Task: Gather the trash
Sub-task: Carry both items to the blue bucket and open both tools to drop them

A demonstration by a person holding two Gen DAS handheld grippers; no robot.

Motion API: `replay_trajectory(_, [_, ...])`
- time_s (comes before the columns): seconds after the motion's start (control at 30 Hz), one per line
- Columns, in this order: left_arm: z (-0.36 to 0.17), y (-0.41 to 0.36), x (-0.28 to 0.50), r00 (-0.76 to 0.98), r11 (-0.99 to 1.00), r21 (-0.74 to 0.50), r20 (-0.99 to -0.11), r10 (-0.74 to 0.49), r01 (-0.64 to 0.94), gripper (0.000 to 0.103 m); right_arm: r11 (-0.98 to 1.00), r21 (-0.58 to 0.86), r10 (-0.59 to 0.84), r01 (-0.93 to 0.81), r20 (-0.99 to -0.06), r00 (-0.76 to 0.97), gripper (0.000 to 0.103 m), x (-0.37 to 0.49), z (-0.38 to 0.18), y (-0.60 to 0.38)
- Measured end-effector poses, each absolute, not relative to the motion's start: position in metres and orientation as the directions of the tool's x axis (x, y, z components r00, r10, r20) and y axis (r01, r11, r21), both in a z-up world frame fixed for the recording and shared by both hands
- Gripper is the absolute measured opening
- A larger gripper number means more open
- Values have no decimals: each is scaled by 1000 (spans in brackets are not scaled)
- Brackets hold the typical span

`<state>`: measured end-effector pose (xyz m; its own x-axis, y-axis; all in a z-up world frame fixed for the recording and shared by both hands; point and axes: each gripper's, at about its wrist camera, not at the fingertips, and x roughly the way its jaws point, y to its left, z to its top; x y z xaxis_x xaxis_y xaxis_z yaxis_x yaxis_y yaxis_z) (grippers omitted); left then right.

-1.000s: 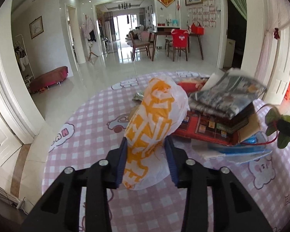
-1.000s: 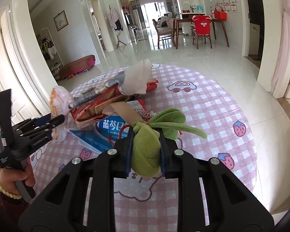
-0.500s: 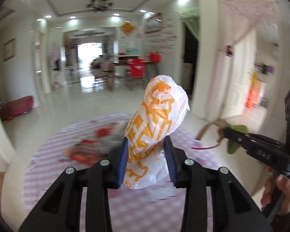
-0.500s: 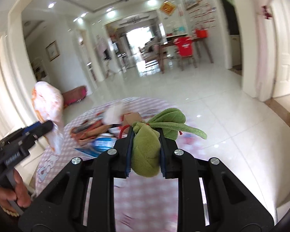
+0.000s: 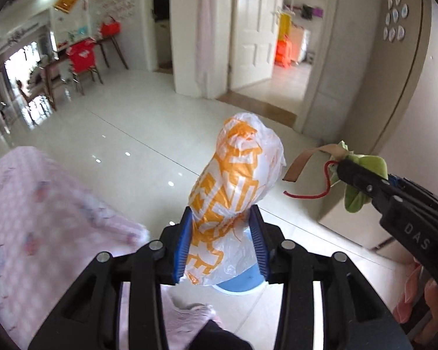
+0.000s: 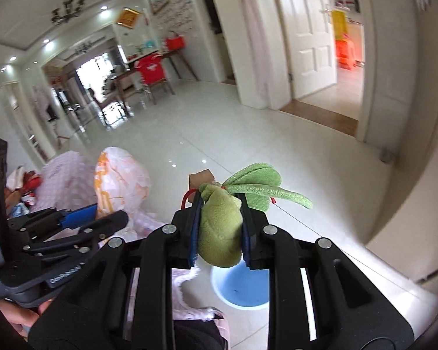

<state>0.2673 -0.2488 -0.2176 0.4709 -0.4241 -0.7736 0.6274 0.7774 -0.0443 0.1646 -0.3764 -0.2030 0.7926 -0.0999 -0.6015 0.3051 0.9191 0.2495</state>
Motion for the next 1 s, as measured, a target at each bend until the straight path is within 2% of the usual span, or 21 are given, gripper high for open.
replay_trajectory(0.07, [-227, -258, 276, 429, 769, -73, -795, -430, 635, 56, 906, 251, -120, 341, -620, 775, 23, 164, -215, -393])
replay_trajectory(0.1, [-234, -265, 281, 423, 771, -72, -802, -421, 632, 60, 902, 254, -123, 349, -625, 771, 23, 164, -219, -398])
replay_trajectory(0.17, [-243, -273, 290, 430, 782, -53, -811, -397, 622, 74, 895, 260, -121, 362, -639, 760, 23, 166, -229, -406])
replay_trajectory(0.3, [-250, -268, 295, 475, 808, 0, -809, -346, 589, 76, 892, 277, -98, 357, -652, 752, 23, 174, -239, -410])
replay_trajectory(0.57, [-207, -218, 270, 620, 864, 109, -741, -259, 492, 80, 906, 297, -30, 300, -663, 748, 23, 183, -250, -389])
replay_trajectory(0.93, [-186, -181, 266, 677, 897, 145, -708, -200, 418, 82, 921, 286, -5, 265, -670, 742, 25, 206, -259, -372])
replay_trajectory(0.97, [-185, -179, 265, 679, 899, 146, -707, -198, 413, 82, 920, 287, -7, 266, -667, 745, 26, 207, -260, -372])
replay_trajectory(1.0, [-184, -176, 265, 681, 900, 145, -705, -197, 411, 82, 920, 288, -10, 267, -663, 748, 37, 209, -260, -372])
